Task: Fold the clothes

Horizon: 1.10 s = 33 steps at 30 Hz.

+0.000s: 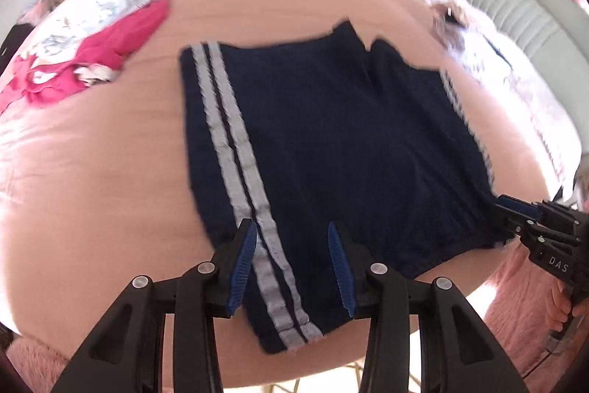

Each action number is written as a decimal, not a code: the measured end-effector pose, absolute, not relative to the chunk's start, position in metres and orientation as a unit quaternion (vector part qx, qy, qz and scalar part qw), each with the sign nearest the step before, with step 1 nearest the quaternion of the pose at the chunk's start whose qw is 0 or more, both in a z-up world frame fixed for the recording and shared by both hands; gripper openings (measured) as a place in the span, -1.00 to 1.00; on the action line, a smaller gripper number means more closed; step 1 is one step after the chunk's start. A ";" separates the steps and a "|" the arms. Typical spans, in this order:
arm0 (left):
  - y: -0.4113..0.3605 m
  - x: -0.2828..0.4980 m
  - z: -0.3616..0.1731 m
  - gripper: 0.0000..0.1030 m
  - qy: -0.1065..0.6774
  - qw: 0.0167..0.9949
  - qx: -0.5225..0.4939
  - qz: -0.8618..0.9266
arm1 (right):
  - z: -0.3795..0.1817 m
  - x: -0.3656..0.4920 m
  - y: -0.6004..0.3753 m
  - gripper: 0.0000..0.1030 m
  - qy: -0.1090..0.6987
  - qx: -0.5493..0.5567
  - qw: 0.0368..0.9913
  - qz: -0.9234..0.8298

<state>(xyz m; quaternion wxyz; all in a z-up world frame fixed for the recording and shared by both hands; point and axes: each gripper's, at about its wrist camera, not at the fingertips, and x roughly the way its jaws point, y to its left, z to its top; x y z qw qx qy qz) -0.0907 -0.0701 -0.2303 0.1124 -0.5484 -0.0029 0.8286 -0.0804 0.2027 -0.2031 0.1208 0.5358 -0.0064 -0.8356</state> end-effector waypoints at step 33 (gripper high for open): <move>-0.147 -0.235 -0.243 -0.50 -0.077 0.145 -0.533 0.830 | -0.233 -0.293 0.061 -0.51 0.073 0.558 0.202 -0.801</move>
